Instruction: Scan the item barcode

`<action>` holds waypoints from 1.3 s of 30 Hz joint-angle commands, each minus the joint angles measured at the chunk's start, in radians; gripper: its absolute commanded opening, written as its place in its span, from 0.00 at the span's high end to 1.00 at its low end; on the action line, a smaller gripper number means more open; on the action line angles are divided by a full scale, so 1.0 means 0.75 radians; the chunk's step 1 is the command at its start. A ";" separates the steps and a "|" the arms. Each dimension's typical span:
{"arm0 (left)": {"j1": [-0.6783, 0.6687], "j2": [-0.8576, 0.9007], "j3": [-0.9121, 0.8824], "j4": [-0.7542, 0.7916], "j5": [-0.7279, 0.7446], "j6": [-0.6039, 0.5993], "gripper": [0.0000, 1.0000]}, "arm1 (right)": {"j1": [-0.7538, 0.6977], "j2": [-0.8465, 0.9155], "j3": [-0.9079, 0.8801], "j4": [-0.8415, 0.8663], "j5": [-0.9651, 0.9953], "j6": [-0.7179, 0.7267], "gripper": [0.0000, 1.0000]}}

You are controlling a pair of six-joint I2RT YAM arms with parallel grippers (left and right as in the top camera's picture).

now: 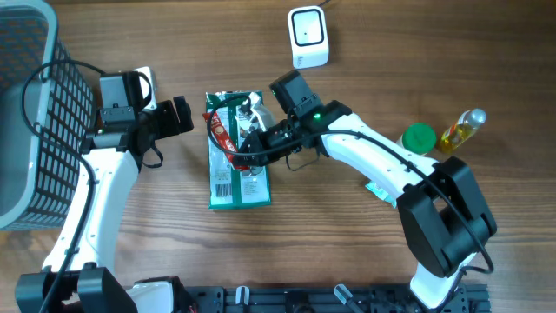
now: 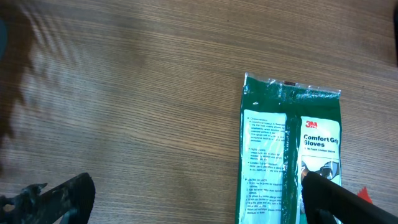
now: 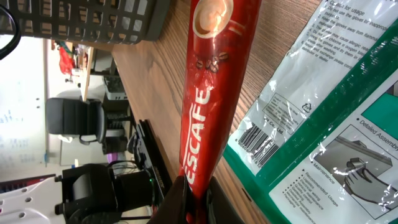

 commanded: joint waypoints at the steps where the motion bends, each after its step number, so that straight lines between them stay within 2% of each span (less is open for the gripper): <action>1: -0.005 -0.019 0.019 0.003 0.006 0.031 0.00 | -0.011 -0.003 -0.004 -0.007 -0.026 0.001 0.96; 6: -0.005 -0.020 0.019 0.003 0.006 0.030 0.00 | -0.024 -0.003 -0.005 -0.081 0.115 0.001 0.96; 22: -0.005 -0.019 0.019 0.004 0.006 0.031 0.00 | -0.023 -0.003 -0.005 -0.097 0.113 -0.031 0.96; 24: -0.005 -0.020 0.019 0.022 0.154 -0.069 0.00 | -0.023 -0.003 -0.005 -0.097 0.112 -0.030 0.96; 25: -0.005 -0.020 0.019 0.009 0.277 -0.123 0.00 | -0.023 -0.003 -0.005 -0.097 0.106 -0.030 0.96; 26: -0.005 -0.018 0.019 0.007 0.497 -0.182 0.00 | -0.023 -0.003 -0.005 -0.096 0.103 -0.019 0.96; 28: -0.005 -0.017 0.019 0.021 0.775 -0.195 0.00 | -0.023 -0.003 -0.005 -0.061 0.074 0.050 0.96; 30: -0.005 -0.017 0.019 0.053 0.935 -0.195 0.00 | -0.024 -0.003 -0.005 0.032 -0.106 0.048 0.96; 32: -0.005 -0.017 0.019 0.071 1.026 -0.199 0.00 | -0.024 -0.003 -0.005 0.152 -0.337 0.050 0.96; 34: -0.005 -0.017 0.019 0.071 1.034 -0.272 0.00 | -0.024 -0.003 -0.005 0.302 -0.511 0.103 0.95; 37: -0.005 -0.017 0.019 0.076 1.086 -0.301 0.00 | -0.024 -0.003 -0.005 0.449 -0.526 0.195 0.95; 39: -0.001 -0.018 0.019 0.110 1.223 -0.301 0.00 | -0.028 -0.003 -0.005 0.523 -0.527 0.251 0.95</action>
